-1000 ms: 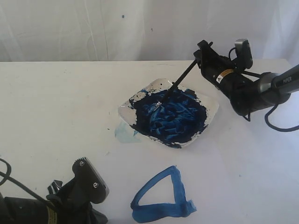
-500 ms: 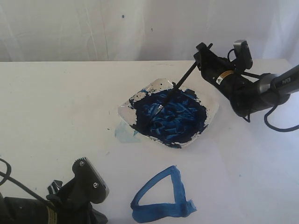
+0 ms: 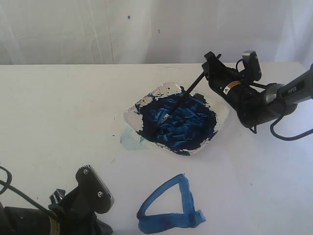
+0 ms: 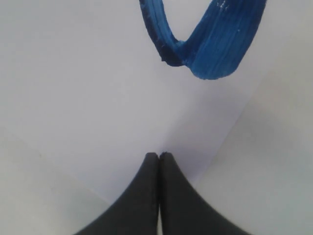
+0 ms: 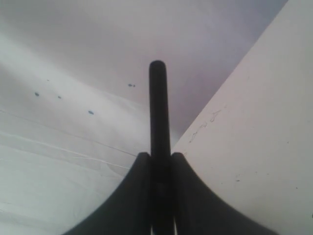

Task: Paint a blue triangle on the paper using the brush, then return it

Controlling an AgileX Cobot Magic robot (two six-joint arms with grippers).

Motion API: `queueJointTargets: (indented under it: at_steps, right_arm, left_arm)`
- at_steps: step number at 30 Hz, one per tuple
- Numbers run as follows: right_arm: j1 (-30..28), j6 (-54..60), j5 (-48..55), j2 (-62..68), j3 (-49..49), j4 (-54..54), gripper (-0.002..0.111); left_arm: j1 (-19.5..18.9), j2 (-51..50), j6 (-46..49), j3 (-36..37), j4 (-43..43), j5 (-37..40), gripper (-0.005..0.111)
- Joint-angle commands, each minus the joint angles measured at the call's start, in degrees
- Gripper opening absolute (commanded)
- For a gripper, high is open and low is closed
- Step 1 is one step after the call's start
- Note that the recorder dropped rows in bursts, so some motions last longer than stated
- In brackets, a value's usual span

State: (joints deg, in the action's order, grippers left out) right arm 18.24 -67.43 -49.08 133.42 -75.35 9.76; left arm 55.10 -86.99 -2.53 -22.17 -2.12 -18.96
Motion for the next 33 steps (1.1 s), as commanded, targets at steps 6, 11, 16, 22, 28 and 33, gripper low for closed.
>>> queueJointTargets:
  at_steps: [6,11,16,22,28,33]
  right_arm:
    - [0.01,0.19,0.43,-0.03,-0.15,-2.65,0.000]
    - [0.01,0.19,2.72,-0.03,-0.15,-3.90,0.000]
    - [0.01,0.19,2.72,-0.03,-0.15,-6.85,0.000]
    - [0.01,0.19,4.65,-0.03,-0.15,-6.85,0.005]
    - [0.01,0.19,7.38,-0.03,-0.15,-6.85,0.015]
    - [0.01,0.19,7.38,-0.03,-0.15,-6.98,0.015]
  left_arm:
    - [-0.19,-0.28,-0.03,0.42,-0.40,1.89,0.000]
    - [-0.19,-0.28,-0.03,0.42,-0.40,1.89,0.000]
    - [-0.19,-0.28,-0.03,0.42,-0.40,1.89,0.000]
    - [-0.19,-0.28,-0.03,0.42,-0.40,1.89,0.000]
    - [-0.19,-0.28,-0.03,0.42,-0.40,1.89,0.000]
    - [-0.19,-0.28,-0.03,0.42,-0.40,1.89,0.000]
